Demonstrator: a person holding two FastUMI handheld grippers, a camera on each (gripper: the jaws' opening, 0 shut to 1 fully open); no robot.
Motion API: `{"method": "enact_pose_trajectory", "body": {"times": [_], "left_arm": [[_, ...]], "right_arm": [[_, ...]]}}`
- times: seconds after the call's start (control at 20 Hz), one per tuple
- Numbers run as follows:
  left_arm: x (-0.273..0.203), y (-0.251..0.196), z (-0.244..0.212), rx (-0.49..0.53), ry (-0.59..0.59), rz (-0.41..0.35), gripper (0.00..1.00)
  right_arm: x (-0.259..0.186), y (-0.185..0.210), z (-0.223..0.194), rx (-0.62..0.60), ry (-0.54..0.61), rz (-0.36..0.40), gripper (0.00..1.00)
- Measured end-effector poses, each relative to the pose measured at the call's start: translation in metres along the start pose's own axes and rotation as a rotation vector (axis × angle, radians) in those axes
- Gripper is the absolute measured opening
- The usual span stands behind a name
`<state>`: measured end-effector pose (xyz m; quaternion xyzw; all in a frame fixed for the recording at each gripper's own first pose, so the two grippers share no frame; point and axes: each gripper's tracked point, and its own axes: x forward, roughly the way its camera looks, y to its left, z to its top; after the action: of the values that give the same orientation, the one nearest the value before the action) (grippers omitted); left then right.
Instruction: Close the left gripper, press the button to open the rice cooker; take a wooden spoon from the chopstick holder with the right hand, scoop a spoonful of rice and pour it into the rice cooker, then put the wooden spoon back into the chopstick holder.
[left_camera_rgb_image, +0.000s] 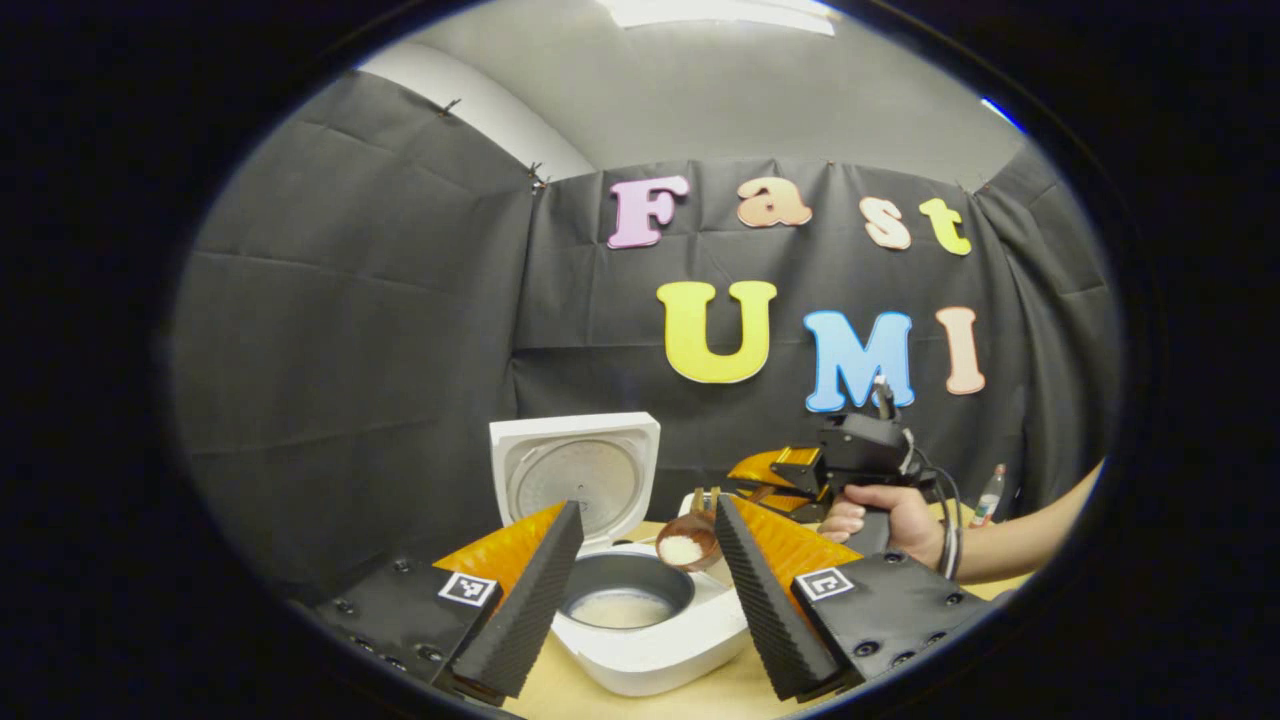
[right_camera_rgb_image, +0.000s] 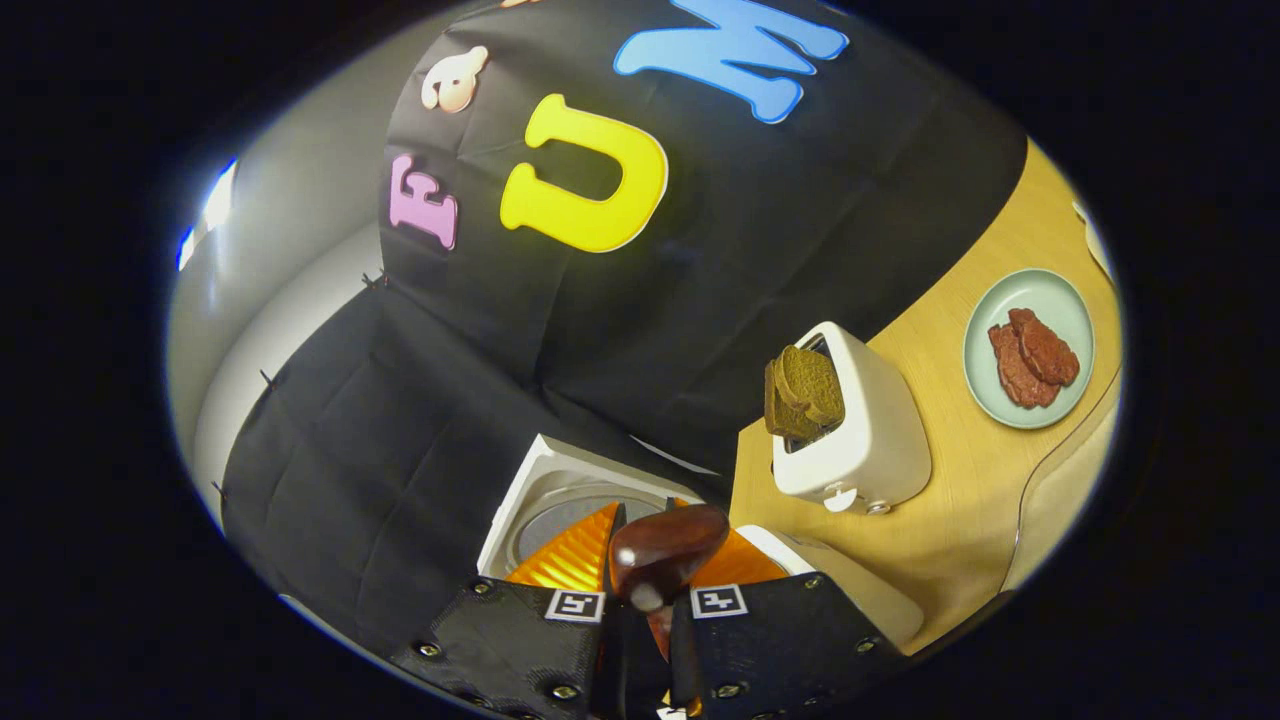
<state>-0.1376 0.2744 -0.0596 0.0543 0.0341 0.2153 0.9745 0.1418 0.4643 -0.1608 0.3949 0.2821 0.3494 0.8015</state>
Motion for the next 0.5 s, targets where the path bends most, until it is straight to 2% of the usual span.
{"method": "enact_pose_trajectory", "body": {"times": [0.2, 0.45, 0.5], "left_arm": [[-0.005, 0.001, 0.005, 0.015, -0.013, 0.012, 0.96], [-0.014, 0.012, 0.0, 0.016, 0.005, 0.038, 0.96], [-0.017, 0.017, -0.001, 0.012, 0.008, 0.045, 0.89]], "right_arm": [[0.027, 0.008, -0.02, -0.101, 0.049, 0.002, 0.17], [0.055, 0.017, -0.05, -0.357, 0.101, -0.01, 0.17], [0.06, 0.021, -0.056, -0.424, 0.11, -0.011, 0.17]]}}
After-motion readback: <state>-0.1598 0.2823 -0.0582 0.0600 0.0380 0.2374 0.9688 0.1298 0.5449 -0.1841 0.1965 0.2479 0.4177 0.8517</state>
